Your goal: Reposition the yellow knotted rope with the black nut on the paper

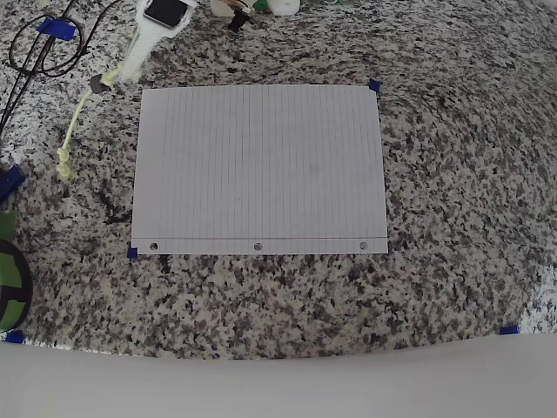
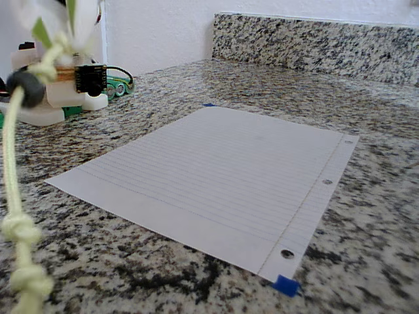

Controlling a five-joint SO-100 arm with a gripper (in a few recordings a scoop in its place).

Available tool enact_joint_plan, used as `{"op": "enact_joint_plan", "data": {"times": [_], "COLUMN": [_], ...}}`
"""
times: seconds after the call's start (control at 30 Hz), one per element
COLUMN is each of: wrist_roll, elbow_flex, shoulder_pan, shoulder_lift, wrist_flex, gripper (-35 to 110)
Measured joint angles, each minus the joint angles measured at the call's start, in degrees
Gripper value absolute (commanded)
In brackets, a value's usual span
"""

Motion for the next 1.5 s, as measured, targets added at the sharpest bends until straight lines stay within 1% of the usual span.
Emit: {"op": "enact_joint_plan", "data": {"times": [0.07,0.23,0.37,0.43,0.53,0.6,0.73,0.87,1.0,1.1,1.17,1.23,1.37,1.5], "wrist_roll": [1.67,6.50,6.94,3.43,-4.57,-10.11,-21.62,-26.89,-29.18,-31.29,-31.73,-31.82,-30.41,-25.58], "elbow_flex": [0.79,1.85,1.85,1.85,1.85,1.32,-0.44,-1.14,-2.29,-4.22,-4.57,-4.66,-4.66,-3.16], "shoulder_pan": [-1.05,-9.40,-16.00,-16.88,-17.31,-17.05,-12.39,-6.33,-3.34,-1.58,-1.23,-0.62,-2.64,-5.80], "shoulder_lift": [1.23,1.41,1.32,1.23,1.93,3.25,7.82,11.95,17.84,18.98,19.60,19.86,19.42,19.60], "wrist_flex": [2.55,11.43,13.27,11.34,8.70,7.73,5.27,5.45,2.81,-1.85,-2.55,-1.05,2.99,5.71], "gripper": [0,0,0,0,0,0,0,0,0,0,0,0,0,0]}}
